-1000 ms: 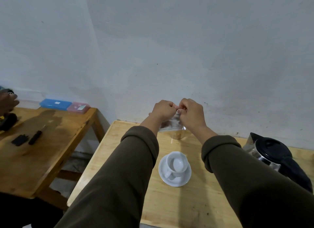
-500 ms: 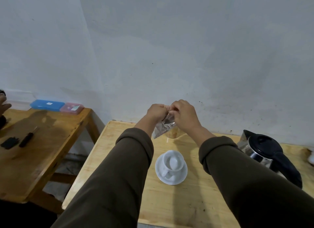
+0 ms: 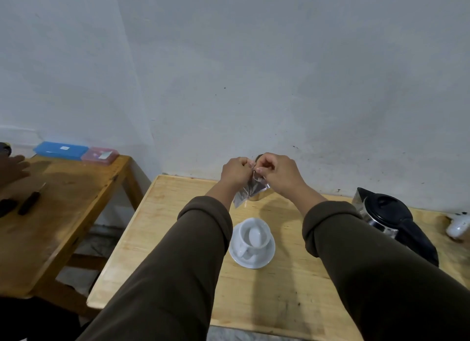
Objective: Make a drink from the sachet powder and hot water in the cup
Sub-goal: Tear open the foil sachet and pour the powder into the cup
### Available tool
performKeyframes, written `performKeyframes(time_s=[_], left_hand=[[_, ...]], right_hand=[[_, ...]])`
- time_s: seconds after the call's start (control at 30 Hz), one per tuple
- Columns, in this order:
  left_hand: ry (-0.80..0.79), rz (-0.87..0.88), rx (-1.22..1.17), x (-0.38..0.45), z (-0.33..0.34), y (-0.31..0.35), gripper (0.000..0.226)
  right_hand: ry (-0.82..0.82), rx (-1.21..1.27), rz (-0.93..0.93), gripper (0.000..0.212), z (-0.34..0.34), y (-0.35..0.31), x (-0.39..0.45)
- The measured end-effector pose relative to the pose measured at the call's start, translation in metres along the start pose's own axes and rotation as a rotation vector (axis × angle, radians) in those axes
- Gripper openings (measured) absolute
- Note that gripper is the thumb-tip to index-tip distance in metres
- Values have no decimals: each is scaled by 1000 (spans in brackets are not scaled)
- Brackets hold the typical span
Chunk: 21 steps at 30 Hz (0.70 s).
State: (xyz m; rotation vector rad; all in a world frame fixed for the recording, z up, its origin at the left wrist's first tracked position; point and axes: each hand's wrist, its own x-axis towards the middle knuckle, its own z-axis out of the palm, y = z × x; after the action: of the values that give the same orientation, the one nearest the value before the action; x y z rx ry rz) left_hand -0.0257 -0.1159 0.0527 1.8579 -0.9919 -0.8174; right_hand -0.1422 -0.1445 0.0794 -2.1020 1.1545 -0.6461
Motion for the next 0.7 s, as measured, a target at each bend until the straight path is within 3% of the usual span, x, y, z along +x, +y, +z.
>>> performKeyframes(time_s=[0.3,0.7], left_hand=[[92,-167,-101,5,-12,-13,25],[155,-198,-207,7,-14,-29,30]], right_hand=[[-141,-4,-60,11,-4,-19,-7],[-266,-32,-23,22,-16,-16,-17]])
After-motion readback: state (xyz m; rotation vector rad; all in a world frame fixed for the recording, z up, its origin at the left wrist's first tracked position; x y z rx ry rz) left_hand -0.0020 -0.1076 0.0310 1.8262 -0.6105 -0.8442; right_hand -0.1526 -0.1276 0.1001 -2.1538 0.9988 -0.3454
